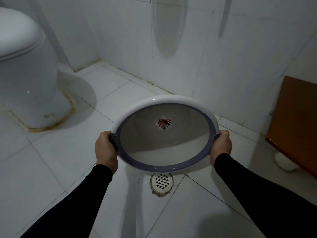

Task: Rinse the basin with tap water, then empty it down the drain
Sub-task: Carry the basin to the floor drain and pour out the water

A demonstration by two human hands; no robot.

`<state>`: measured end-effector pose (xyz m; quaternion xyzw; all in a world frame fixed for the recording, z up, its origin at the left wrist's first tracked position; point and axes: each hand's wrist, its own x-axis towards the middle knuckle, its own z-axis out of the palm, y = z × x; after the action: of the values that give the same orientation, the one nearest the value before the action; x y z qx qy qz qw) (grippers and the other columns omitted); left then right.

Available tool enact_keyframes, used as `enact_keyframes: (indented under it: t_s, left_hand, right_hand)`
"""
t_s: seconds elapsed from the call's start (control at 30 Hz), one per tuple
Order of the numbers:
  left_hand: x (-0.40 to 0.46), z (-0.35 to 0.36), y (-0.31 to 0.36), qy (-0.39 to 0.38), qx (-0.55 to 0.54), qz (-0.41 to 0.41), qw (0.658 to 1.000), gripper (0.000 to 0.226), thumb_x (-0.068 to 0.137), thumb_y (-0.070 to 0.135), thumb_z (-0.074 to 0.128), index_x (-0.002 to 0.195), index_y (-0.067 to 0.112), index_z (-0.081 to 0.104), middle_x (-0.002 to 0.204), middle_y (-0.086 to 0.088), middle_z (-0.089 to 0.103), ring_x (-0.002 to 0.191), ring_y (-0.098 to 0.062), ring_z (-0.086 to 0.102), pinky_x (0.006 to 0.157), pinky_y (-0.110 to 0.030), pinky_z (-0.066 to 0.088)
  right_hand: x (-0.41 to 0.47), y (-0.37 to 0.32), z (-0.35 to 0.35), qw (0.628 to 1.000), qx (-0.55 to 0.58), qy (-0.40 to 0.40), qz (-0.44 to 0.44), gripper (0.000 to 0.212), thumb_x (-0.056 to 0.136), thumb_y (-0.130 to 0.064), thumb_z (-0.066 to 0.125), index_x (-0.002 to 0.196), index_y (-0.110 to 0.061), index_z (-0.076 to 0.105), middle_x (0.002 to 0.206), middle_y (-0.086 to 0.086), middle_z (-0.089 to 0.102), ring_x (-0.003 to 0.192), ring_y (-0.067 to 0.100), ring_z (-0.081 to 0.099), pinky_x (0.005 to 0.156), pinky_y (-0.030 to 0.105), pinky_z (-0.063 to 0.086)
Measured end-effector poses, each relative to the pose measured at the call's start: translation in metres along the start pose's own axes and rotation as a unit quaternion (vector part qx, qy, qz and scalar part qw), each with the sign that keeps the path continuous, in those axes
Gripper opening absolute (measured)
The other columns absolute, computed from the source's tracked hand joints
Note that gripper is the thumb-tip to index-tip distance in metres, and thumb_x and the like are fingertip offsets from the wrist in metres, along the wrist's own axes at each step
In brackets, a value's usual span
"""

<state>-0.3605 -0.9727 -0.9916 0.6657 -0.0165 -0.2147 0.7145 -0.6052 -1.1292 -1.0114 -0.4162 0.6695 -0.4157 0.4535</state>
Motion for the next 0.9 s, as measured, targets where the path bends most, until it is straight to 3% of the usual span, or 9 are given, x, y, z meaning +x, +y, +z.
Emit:
enact_keyframes:
  t_s: [0.1, 0.2, 0.33, 0.47, 0.6, 0.7, 0.9]
  left_hand:
    - [-0.0008, 0.0009, 0.0004, 0.0, -0.001, 0.003, 1.0, 0.029, 0.088, 0.016, 0.043, 0.059, 0.015, 0.049, 0.039, 0.012, 0.047, 0.033, -0.002, 0.039, 0.034, -0.016, 0.029]
    - [-0.0003, 0.0012, -0.0001, 0.0, -0.01, -0.005, 1.0, 0.028, 0.088, 0.017, 0.043, 0.06, 0.015, 0.051, 0.04, 0.012, 0.049, 0.036, -0.004, 0.042, 0.038, -0.018, 0.032]
    - [0.0006, 0.0023, -0.0013, 0.008, 0.011, 0.014, 1.0, 0.03, 0.09, 0.018, 0.043, 0.062, 0.015, 0.052, 0.061, -0.001, 0.051, 0.053, -0.013, 0.044, 0.049, -0.026, 0.036]
    - [-0.0006, 0.0019, -0.0023, 0.014, 0.022, 0.032, 0.999, 0.031, 0.091, 0.016, 0.043, 0.061, 0.015, 0.051, 0.062, 0.0, 0.047, 0.039, 0.0, 0.044, 0.039, -0.015, 0.035]
    - [0.0002, 0.0011, -0.0021, 0.015, 0.002, 0.001, 1.0, 0.03, 0.088, 0.019, 0.045, 0.059, 0.016, 0.051, 0.06, 0.0, 0.047, 0.052, -0.013, 0.043, 0.053, -0.03, 0.035]
    - [0.0007, 0.0003, -0.0036, 0.017, 0.018, 0.016, 1.0, 0.031, 0.089, 0.02, 0.044, 0.06, 0.017, 0.051, 0.059, 0.002, 0.047, 0.05, -0.009, 0.042, 0.05, -0.027, 0.036]
    - [0.0012, 0.0005, -0.0021, 0.015, 0.022, 0.018, 0.999, 0.031, 0.089, 0.019, 0.044, 0.059, 0.016, 0.05, 0.058, 0.001, 0.046, 0.043, -0.005, 0.043, 0.044, -0.022, 0.036]
  right_hand:
    - [0.0, 0.0006, -0.0007, 1.0, 0.002, -0.002, 0.001, 0.019, 0.069, -0.037, 0.029, 0.075, -0.028, 0.045, 0.094, 0.009, 0.053, 0.086, 0.023, 0.051, 0.084, 0.041, 0.047]
    - [0.0041, 0.0003, -0.0005, 0.999, 0.018, -0.005, 0.041, 0.036, 0.064, -0.038, 0.03, 0.079, -0.012, 0.05, 0.094, 0.013, 0.058, 0.094, 0.03, 0.058, 0.086, 0.045, 0.049]
    - [0.0049, 0.0005, -0.0006, 0.999, 0.026, -0.008, 0.044, 0.039, 0.063, -0.037, 0.03, 0.08, -0.01, 0.051, 0.093, 0.014, 0.059, 0.095, 0.032, 0.059, 0.084, 0.045, 0.05]
    - [0.0047, 0.0012, -0.0012, 0.999, 0.032, -0.004, 0.043, 0.04, 0.063, -0.035, 0.029, 0.081, -0.008, 0.052, 0.095, 0.014, 0.059, 0.094, 0.03, 0.058, 0.086, 0.044, 0.049]
    - [0.0019, 0.0016, -0.0013, 1.0, 0.02, -0.002, 0.022, 0.032, 0.071, -0.034, 0.032, 0.083, -0.011, 0.05, 0.095, 0.011, 0.057, 0.089, 0.025, 0.054, 0.081, 0.04, 0.047]
    - [0.0013, 0.0015, -0.0015, 0.999, 0.025, -0.001, 0.03, 0.031, 0.067, -0.035, 0.031, 0.076, -0.012, 0.049, 0.094, 0.013, 0.058, 0.09, 0.028, 0.055, 0.082, 0.041, 0.048]
    - [0.0016, 0.0008, -0.0015, 1.0, 0.004, 0.0, 0.014, 0.044, 0.063, -0.034, 0.027, 0.086, -0.005, 0.052, 0.096, 0.016, 0.058, 0.096, 0.033, 0.058, 0.088, 0.046, 0.048]
